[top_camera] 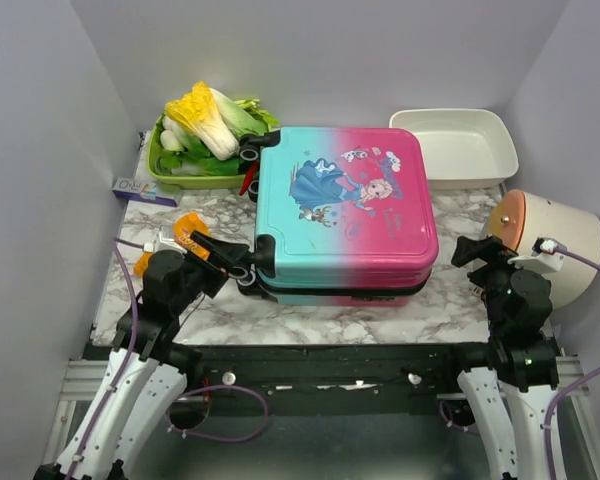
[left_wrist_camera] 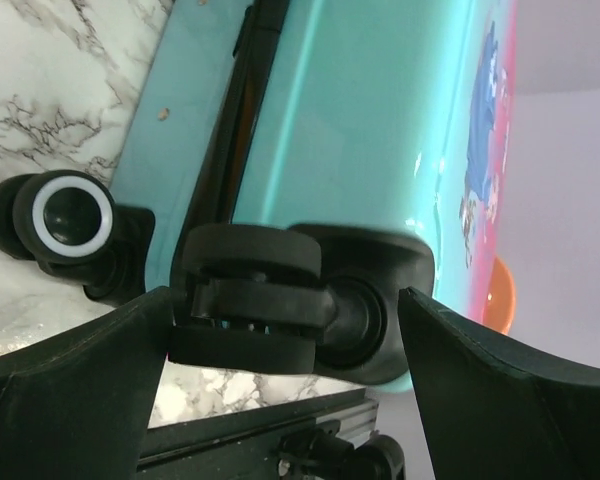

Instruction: Open, take out, and arrange the luggage

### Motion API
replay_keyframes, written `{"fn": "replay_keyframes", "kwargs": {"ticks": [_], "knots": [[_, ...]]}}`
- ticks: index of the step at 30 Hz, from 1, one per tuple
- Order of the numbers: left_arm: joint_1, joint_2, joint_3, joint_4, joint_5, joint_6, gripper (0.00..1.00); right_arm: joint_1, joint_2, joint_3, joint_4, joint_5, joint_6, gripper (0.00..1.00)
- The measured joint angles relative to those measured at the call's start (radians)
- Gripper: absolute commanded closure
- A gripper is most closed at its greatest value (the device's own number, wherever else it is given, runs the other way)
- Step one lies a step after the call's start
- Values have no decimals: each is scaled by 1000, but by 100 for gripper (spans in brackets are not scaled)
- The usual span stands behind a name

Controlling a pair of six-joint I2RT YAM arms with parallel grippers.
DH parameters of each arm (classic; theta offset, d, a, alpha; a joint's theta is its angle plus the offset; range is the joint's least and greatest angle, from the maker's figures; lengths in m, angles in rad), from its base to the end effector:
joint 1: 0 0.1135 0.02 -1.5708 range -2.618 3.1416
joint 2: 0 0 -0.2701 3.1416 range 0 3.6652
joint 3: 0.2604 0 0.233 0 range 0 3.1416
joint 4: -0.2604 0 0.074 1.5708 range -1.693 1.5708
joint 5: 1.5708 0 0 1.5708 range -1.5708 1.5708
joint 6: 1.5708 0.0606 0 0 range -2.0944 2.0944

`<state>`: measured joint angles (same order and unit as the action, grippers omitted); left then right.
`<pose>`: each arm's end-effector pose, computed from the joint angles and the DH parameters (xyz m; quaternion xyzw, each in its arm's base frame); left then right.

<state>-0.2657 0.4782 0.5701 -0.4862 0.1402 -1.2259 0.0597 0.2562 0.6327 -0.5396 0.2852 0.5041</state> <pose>0.1161 -0.0404 0.2667 -0.3488 0.7540 -0.4184 0.3671 0.0773 -0.0125 0.2991 0.2560 0.7158 0.0741 0.6454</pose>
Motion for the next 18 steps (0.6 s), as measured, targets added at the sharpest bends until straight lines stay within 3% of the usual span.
{"fn": "replay_keyframes", "kwargs": {"ticks": [7, 18], "knots": [[-217, -26, -2, -33, -161, -80, 1, 0, 2, -5, 0, -2, 0, 0], [-353, 131, 56, -25, -344, -184, 2, 0, -15, -12, 8, -19, 0, 0]]}}
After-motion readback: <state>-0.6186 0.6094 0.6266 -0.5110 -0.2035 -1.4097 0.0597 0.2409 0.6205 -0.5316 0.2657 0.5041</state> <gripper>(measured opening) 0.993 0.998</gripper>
